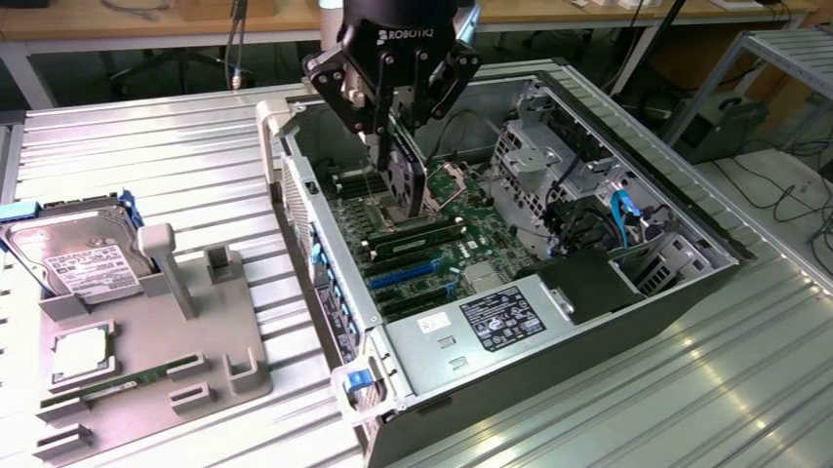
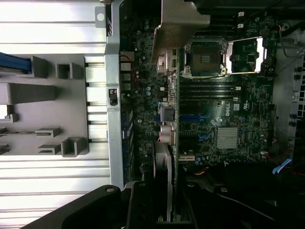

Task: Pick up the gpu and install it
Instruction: 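Pick up the gpu and move the gpu toward the slot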

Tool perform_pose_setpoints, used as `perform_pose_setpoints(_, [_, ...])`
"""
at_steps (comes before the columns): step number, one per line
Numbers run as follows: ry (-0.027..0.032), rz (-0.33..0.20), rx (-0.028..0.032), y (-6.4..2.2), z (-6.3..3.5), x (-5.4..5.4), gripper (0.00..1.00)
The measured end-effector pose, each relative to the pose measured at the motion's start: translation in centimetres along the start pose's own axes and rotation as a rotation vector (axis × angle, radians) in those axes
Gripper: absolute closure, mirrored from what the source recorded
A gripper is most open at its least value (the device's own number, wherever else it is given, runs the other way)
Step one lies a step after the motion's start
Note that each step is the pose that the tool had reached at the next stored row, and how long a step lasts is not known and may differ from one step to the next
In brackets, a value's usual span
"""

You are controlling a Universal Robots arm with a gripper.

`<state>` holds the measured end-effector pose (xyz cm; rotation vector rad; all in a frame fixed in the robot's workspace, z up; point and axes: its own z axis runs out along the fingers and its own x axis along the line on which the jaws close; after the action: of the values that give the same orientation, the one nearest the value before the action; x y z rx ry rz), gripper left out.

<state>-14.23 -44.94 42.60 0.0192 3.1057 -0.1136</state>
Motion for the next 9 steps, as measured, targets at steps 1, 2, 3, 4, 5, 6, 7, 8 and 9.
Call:
perform_pose_setpoints(1, [0.0,0.0,0.0,0.0,0.01,-0.06,0.73])
perform_pose_setpoints(2, [0.0,0.0,0.0001,0.0,0.01,-0.12,0.73])
perform_pose_setpoints(3, [-0.0001,0.0,0.0,0.0,0.02,-0.17,0.73])
perform_pose_setpoints(4, [-0.0001,0.0,-0.0001,0.0,0.03,-0.23,0.73])
perform_pose_setpoints(5, [-0.0001,0.0,-0.0001,0.01,0.04,-0.29,0.73])
perform_pose_setpoints(6, [-0.0001,0.0,0.0,0.01,0.05,-0.36,0.73])
perform_pose_setpoints(7, [-0.0001,0.0,-0.0001,0.01,0.06,-0.45,0.73])
perform_pose_setpoints(8, [-0.0003,0.0,-0.0001,0.01,0.08,-0.5,0.73])
perform_pose_setpoints(9, [-0.0009,0.0,-0.0002,0.01,0.1,-0.55,0.73])
